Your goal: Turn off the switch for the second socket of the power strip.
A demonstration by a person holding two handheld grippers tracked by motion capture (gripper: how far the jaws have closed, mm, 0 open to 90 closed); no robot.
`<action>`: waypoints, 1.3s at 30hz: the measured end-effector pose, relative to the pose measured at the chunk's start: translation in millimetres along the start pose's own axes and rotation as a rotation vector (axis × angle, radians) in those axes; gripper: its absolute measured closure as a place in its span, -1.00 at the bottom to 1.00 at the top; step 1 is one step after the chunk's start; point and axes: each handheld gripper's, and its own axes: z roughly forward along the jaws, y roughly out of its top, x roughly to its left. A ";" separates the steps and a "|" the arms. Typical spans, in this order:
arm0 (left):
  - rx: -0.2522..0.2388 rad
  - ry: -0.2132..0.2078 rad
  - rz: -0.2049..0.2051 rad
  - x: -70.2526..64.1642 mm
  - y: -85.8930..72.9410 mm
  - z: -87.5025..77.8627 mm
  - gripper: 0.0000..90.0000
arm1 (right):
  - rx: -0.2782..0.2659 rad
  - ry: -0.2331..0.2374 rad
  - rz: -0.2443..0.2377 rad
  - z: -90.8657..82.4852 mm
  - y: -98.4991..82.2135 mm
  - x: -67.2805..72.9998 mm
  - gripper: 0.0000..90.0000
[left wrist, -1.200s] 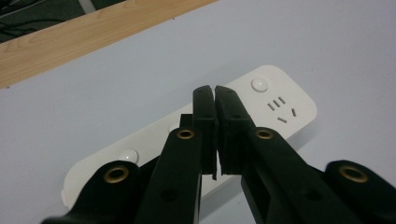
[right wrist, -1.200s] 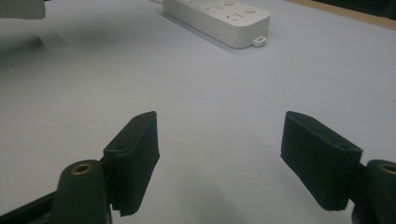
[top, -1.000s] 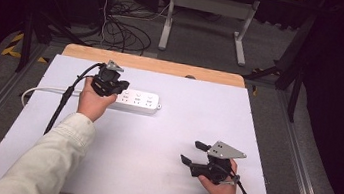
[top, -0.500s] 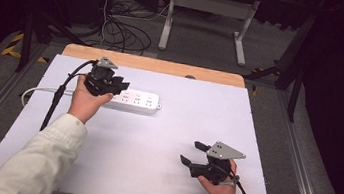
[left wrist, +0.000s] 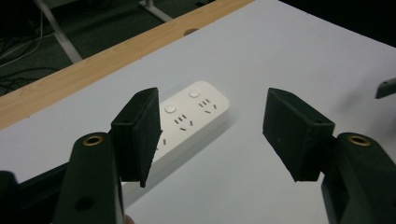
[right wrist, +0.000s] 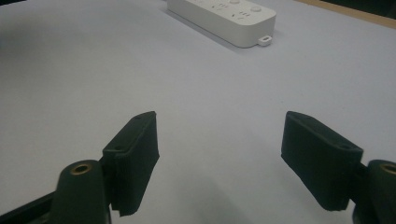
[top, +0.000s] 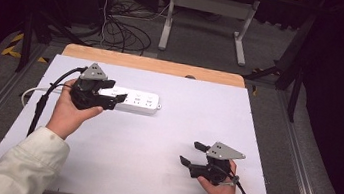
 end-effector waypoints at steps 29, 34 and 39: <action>-0.083 -0.031 -0.001 -28.3 -107.7 -38.9 -0.63 | 0.003 0.014 -0.003 -0.9 -0.3 2.1 -0.42; -0.087 -0.011 -0.016 -19.0 -134.3 -37.8 -0.68 | 0.011 0.022 -0.007 -2.3 -1.1 2.3 -0.49; -0.082 -0.024 -0.015 -10.8 -162.2 -33.2 -0.71 | -0.016 0.061 0.003 -7.2 -1.0 1.4 -0.55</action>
